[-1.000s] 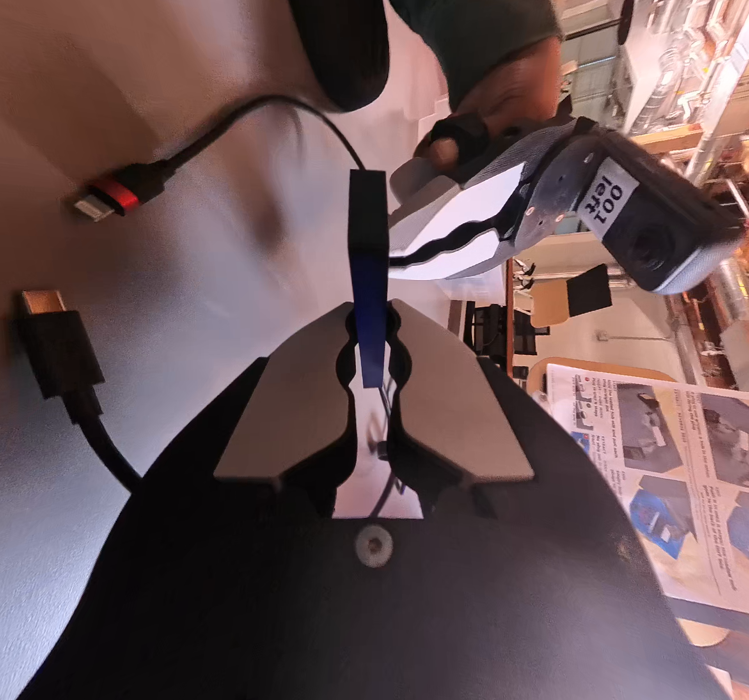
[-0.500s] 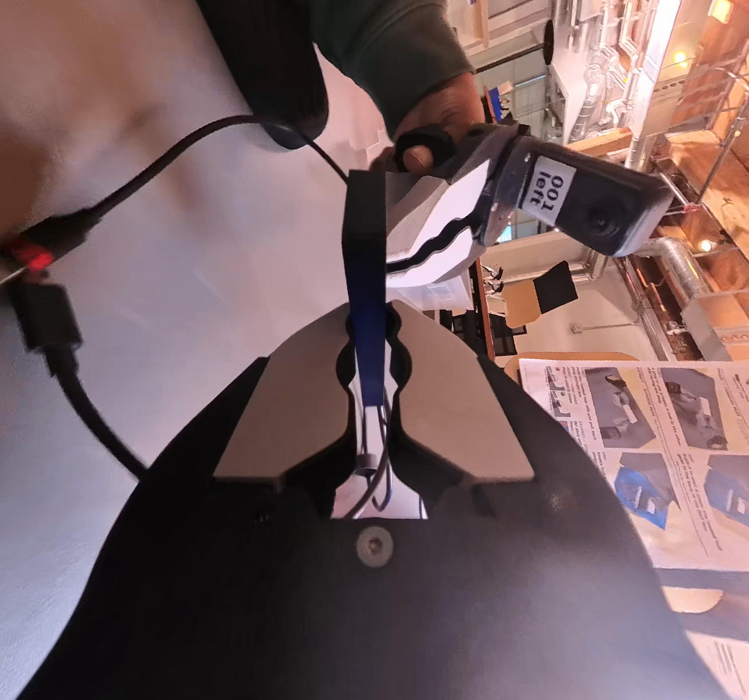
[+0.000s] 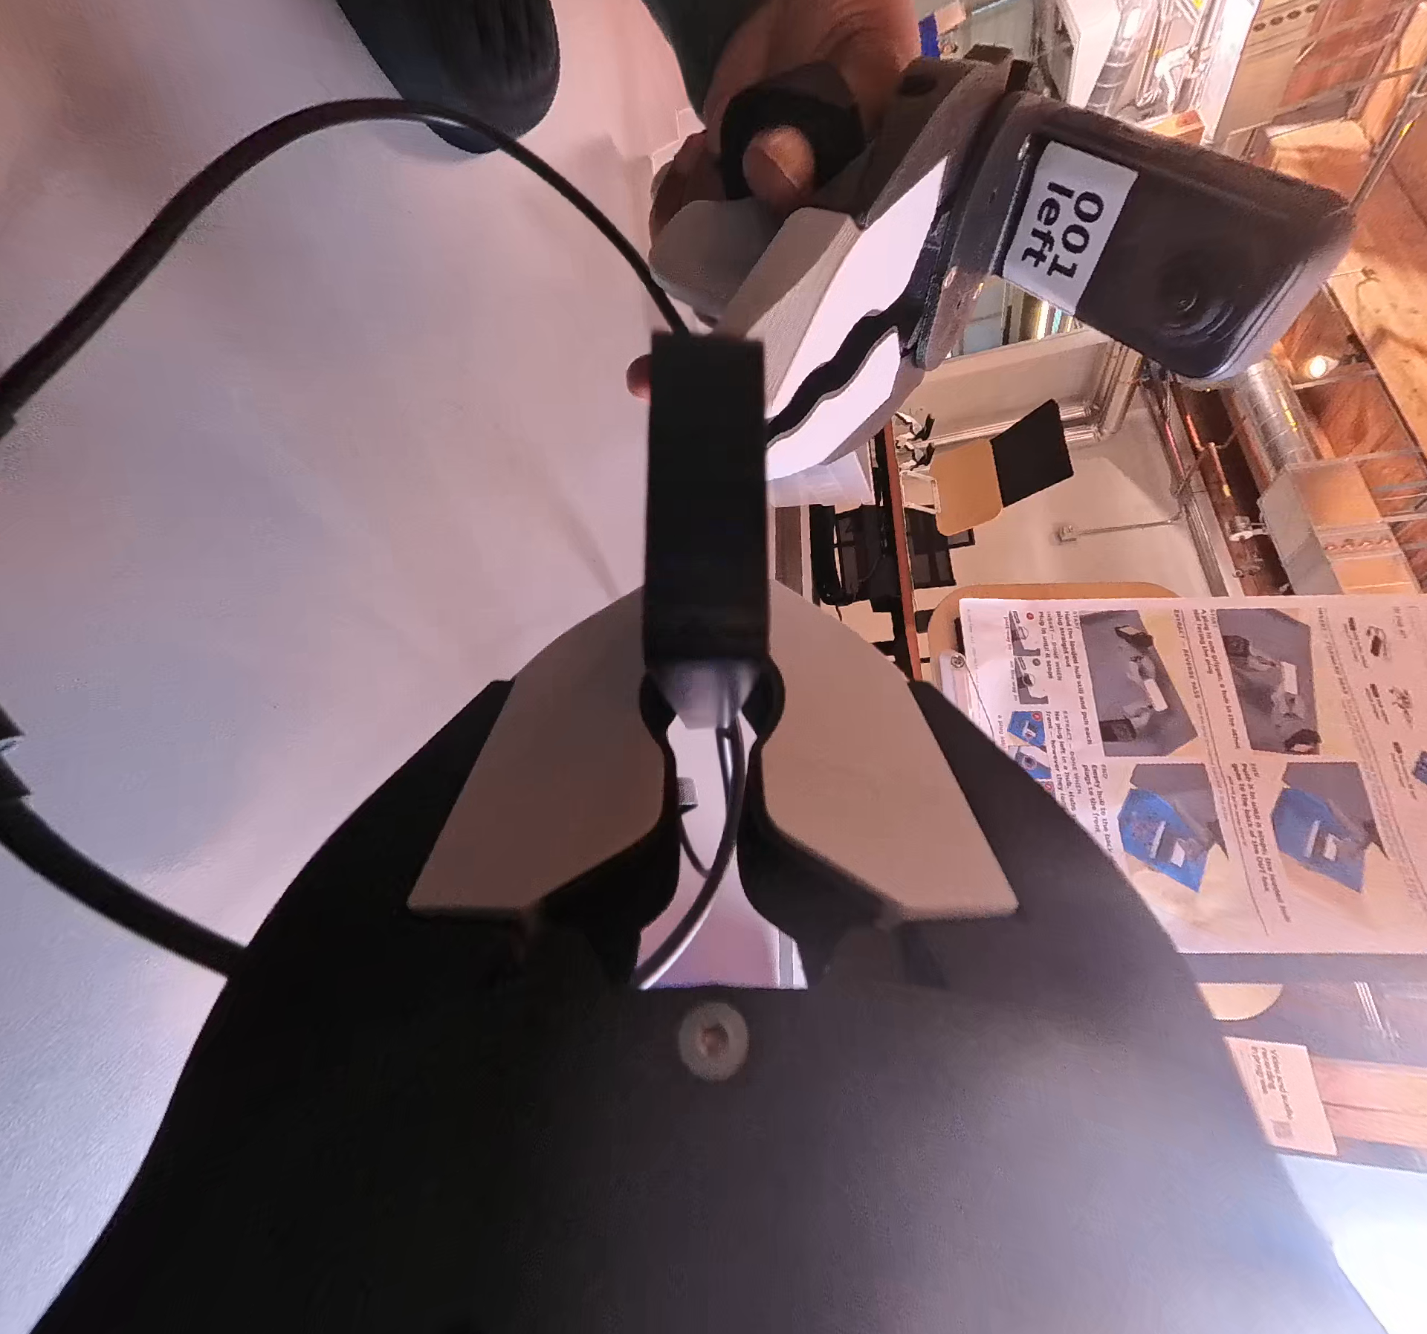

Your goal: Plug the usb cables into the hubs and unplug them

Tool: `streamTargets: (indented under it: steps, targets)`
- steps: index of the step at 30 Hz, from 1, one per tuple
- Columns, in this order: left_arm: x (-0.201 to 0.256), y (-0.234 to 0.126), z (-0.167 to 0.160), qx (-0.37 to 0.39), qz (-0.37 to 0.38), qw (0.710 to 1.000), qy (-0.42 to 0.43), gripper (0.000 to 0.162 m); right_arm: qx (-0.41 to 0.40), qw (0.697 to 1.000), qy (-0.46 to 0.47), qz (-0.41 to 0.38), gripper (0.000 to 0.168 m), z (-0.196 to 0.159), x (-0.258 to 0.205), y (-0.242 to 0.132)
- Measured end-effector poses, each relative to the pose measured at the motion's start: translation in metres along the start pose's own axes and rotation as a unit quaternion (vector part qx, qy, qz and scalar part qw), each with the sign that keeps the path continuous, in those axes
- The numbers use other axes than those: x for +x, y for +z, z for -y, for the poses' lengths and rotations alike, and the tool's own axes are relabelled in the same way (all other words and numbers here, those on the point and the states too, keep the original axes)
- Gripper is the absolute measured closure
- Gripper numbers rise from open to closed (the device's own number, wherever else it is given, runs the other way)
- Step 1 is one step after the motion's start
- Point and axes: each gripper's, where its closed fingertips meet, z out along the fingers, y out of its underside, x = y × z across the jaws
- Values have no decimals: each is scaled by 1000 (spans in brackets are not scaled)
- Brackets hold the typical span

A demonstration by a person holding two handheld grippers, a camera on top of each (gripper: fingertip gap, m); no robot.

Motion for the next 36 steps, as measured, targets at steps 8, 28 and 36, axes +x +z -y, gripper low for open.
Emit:
streamTargets:
  steps: [8,28,36]
  targets:
    - [-10,4,5,35,22,999,-22,156,-46,999,-11,-16,157,-13,3,3]
    - [-32,-4,10,60,90,994,-17,157,-64,996,-16,-58,156,-23,12,7]
    - [-42,-9,9,71,109,991,-35,157,-74,996,30,-31,157,-31,12,5]
